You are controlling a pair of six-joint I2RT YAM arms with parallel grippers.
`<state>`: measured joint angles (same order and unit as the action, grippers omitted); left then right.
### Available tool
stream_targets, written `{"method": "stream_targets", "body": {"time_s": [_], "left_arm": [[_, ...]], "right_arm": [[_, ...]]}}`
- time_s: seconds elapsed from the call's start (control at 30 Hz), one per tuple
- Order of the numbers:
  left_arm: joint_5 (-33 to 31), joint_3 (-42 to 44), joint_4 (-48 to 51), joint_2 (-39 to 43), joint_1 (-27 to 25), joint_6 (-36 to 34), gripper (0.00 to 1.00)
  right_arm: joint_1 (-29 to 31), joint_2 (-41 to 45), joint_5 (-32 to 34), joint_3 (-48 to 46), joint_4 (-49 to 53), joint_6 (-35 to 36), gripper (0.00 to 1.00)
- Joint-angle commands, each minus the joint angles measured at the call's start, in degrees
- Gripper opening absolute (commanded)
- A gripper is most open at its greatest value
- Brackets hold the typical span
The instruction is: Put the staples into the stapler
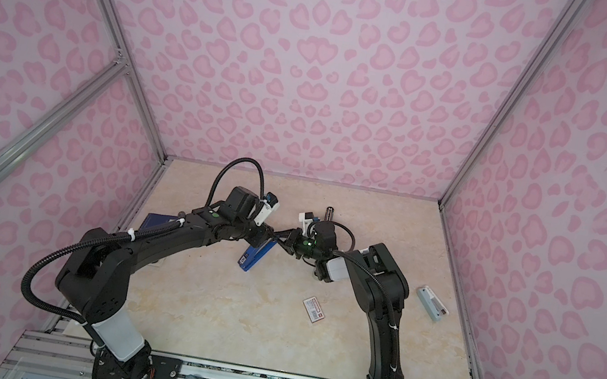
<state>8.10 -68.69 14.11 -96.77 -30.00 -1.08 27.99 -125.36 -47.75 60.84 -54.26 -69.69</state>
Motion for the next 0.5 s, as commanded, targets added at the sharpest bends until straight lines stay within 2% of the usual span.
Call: {"method": "stream_targets", "body": {"time_s": [0.0,0.17,0.3,0.47], "left_arm": [[0.8,0.4,-4.1,1.4,-0.1,0.4,0.04],[-0.5,3.6,-5.7,5.1,-0.1,1.7,0.04],[-1.6,7.6,-7.2,9.9,-0.2,3.3,0.03],[-3.8,14.5,-9.4,16.3,-0.4,5.8,0.03]], "right_arm": [[-0.3,-0.9,0.1,-0.2,-0.8,-0.1,0.06],[-2.1,-0.7,2.2,0.5,6.0,3.4,0.00],[-3.4,-1.1,3.4,2.1,10.2,5.7,0.00],[-5.2,-2.3,4.2,3.7,10.8,5.8,0.00]]}}
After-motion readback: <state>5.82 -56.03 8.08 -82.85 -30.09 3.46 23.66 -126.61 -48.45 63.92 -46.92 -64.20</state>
